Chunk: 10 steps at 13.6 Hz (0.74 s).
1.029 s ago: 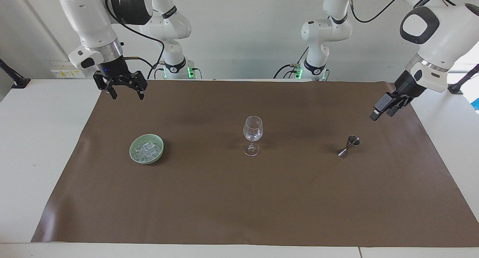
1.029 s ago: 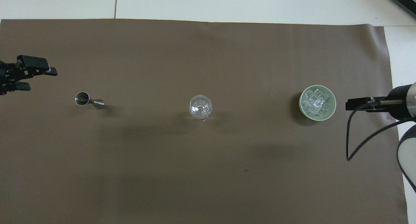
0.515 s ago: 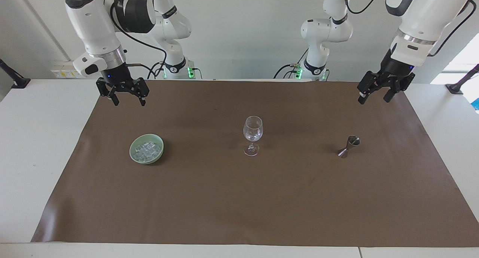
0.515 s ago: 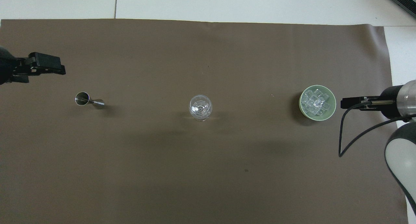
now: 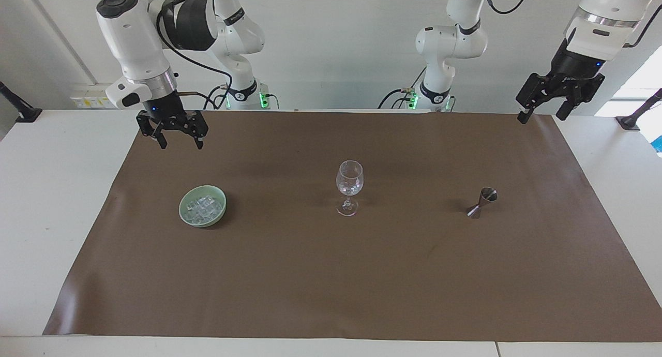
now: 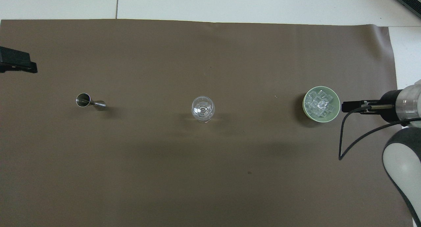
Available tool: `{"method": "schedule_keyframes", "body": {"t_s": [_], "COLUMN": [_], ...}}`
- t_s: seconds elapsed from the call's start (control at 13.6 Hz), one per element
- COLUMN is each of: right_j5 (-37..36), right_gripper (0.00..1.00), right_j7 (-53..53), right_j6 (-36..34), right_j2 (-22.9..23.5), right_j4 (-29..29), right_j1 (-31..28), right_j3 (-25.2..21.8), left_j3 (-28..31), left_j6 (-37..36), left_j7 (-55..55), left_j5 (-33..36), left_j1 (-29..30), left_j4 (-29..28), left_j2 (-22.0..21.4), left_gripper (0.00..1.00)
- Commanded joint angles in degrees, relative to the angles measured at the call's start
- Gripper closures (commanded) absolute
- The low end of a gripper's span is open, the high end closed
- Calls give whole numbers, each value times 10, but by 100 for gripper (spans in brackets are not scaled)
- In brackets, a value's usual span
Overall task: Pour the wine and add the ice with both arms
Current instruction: 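Lower the right gripper into the green bowl of ice, then close the right gripper on ice cubes in the green bowl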
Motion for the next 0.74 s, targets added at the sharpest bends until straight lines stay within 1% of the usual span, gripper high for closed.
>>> {"method": "schedule_keyframes", "body": {"t_s": [0.0, 0.15, 0.22, 0.29, 0.51, 0.66], "right_j5": [-3, -3, -3, -3, -3, -3], "right_gripper": [0, 0, 0, 0, 0, 0], "right_j7": [-16, -38, -60, -75, -78, -78], "right_j6": [29, 56, 79, 99, 141, 159], "right_j2": [19, 36, 51, 64, 93, 110], "right_j4": [-13, -29, -39, -43, -45, -47], "right_j1": [-1, 0, -3, -7, -8, -8], "right_j3": [3, 3, 2, 2, 2, 2], "left_j3": [0, -2, -3, -2, 0, 3], "left_j6": [-4, 16, 17, 14, 8, -17], "left_j7": [20, 37, 39, 39, 62, 69], "left_j5": [7, 7, 7, 7, 8, 13], "left_j1": [-7, -12, -12, -12, -5, -1], "left_j4": [-55, -114, -128, -129, -131, -124], "left_j2": [-26, -48, -57, -58, -60, -59], "left_gripper": [0, 0, 0, 0, 0, 0]}}
